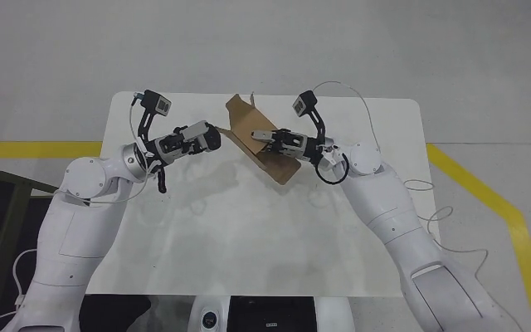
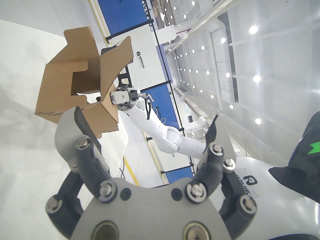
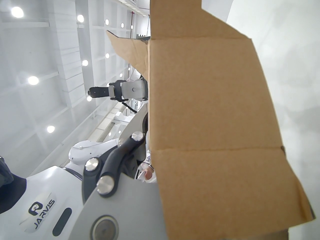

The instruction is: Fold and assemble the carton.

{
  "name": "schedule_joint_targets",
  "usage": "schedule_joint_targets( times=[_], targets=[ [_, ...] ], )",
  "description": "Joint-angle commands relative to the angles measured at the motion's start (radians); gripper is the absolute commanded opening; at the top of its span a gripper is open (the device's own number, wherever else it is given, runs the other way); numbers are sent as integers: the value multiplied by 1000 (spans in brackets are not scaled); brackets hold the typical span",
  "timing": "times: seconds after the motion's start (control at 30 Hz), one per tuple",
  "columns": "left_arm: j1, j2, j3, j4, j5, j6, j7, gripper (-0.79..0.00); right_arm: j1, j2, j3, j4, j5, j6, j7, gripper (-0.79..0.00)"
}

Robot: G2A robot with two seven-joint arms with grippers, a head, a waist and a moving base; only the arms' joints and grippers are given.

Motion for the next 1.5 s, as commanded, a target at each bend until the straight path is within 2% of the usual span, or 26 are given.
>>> schedule_joint_targets(
  times=[0.0, 0.5, 0.93, 1.47],
  targets=[
    [-1, 0, -2, 2, 2, 0, 3, 0, 1, -1, -4, -4, 6, 4, 32, -785],
    [3, -2, 2, -8, -21, -3, -33, 0, 33, -7, -26, 9, 40, -7, 186, -785],
    [20, -1, -7, -32, -60, -9, -85, 0, 67, -14, -33, 43, 73, -27, 265, -785],
    [50, 0, -7, -67, -64, -9, -117, 0, 92, -22, -38, 87, 100, -46, 270, -785]
  ],
)
